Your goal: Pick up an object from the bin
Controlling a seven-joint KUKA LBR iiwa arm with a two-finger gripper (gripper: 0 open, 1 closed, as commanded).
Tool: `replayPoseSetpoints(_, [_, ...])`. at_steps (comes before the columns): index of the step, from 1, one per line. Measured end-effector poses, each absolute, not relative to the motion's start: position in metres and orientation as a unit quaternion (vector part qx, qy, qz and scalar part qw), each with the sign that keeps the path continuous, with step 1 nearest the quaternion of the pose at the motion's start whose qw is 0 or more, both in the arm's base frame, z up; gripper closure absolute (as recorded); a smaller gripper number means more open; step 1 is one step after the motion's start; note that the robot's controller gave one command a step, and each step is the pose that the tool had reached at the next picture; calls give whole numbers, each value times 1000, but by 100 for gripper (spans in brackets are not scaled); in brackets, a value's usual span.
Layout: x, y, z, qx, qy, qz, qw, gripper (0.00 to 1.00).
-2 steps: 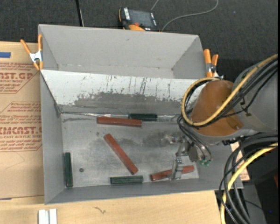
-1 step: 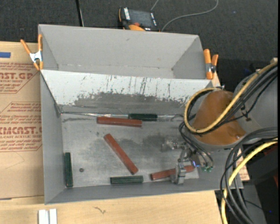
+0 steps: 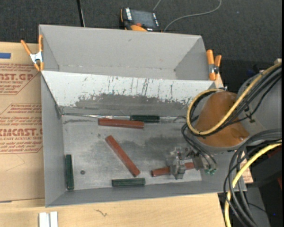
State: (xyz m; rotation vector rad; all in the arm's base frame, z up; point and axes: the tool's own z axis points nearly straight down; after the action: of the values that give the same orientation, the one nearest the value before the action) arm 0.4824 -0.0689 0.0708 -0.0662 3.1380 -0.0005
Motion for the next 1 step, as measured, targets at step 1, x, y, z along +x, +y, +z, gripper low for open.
replayPoseSetpoints(1, [483, -69, 70, -21, 1000, 0, 4, 0])
